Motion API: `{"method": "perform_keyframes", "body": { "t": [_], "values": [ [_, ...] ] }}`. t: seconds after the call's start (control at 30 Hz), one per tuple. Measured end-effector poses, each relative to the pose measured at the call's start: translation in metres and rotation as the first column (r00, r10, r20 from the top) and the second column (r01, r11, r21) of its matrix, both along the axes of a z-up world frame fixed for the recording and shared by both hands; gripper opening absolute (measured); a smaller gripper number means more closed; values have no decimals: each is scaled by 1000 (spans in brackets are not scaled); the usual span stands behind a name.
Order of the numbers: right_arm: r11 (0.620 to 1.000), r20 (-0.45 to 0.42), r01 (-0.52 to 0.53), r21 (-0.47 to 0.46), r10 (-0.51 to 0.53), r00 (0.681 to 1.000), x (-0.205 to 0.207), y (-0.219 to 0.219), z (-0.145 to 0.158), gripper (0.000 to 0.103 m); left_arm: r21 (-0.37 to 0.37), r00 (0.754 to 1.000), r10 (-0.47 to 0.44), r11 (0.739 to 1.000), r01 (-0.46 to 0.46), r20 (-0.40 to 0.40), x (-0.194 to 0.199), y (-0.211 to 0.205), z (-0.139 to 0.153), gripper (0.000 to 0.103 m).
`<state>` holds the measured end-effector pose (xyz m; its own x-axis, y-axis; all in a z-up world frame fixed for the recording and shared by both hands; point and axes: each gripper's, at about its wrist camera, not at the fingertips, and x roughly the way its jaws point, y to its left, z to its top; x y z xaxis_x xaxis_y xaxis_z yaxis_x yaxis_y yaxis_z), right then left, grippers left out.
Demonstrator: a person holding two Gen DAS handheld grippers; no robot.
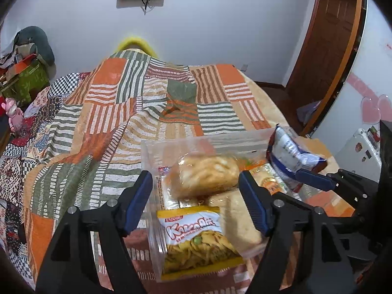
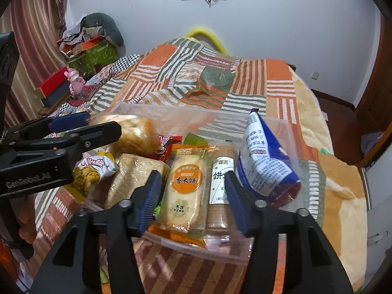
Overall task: Organize snacks
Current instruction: 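Drop puffed snack bag into box with left tool while right tool drops rice cake, then grasp green-zip cookie bag with left tool while right tool grasps orange fried snack bag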
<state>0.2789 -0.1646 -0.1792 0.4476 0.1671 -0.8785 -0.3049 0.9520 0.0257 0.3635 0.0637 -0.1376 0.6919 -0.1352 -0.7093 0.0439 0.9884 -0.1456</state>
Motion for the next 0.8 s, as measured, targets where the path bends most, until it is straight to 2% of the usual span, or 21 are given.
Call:
{"method": "perform_keyframes", "body": {
  "t": [0.23, 0.43, 0.57, 0.8],
  "values": [
    [1000, 47, -19, -8, 20, 999, -25, -5, 29, 57, 17, 999, -3, 1000, 3, 37, -36, 2, 27, 79],
    [1000, 68, -16, 1, 16, 998, -56, -13, 49, 58, 41, 999, -4, 999, 2, 47, -88, 2, 40, 86],
    [1000, 67, -16, 9, 15, 998, -79, -20, 57, 58, 36, 1000, -8, 999, 7, 10, -128, -4, 33, 91],
    [999, 61, -23, 31, 21, 998, -117, -29, 66, 58, 9, 995, -17, 1000, 18, -98, -183, -23, 0, 92]
  ]
}}
